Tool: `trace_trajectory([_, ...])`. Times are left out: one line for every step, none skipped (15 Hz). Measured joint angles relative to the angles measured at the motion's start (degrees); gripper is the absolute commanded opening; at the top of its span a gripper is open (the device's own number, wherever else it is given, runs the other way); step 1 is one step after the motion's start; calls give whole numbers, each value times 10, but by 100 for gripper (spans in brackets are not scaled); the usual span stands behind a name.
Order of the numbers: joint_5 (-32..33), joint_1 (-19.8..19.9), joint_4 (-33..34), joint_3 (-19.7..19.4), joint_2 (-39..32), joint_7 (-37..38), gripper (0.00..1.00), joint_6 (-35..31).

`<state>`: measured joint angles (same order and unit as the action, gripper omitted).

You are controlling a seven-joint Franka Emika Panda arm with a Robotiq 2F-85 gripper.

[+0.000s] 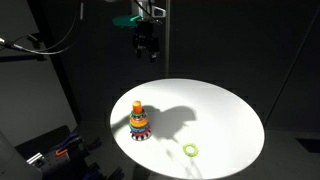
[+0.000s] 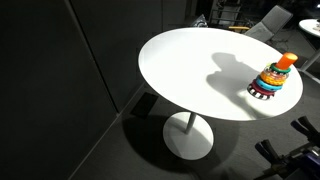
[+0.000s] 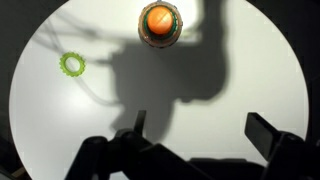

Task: Pick up the lime green ring and put it on the ring holder

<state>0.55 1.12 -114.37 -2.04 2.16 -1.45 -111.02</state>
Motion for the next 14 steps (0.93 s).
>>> trace_trajectory([7,1,-7,0,-6,3,100,-17])
trace_trajectory([13,3,-14,0,-10,8,100,-34])
trace_trajectory([17,4,-21,0,-14,15,100,-49])
trace_trajectory([18,4,-28,-1,-17,21,100,-62])
trace_trajectory([18,4,-31,-1,-19,22,100,-65])
trace_trajectory([18,4,-31,0,-21,22,100,-65])
trace_trajectory([18,4,-31,0,-21,22,100,-65])
trace_trajectory([18,4,-31,0,-21,22,100,-65])
trace_trajectory([18,4,-31,0,-21,22,100,-65])
trace_trajectory([18,4,-31,0,-21,22,100,-65])
trace_trajectory([18,4,-31,0,-21,22,100,-65])
trace_trajectory([18,4,-31,0,-21,22,100,-65])
trace_trajectory([18,4,-31,0,-21,22,100,-65])
trace_trajectory([18,4,-31,0,-22,22,100,-65])
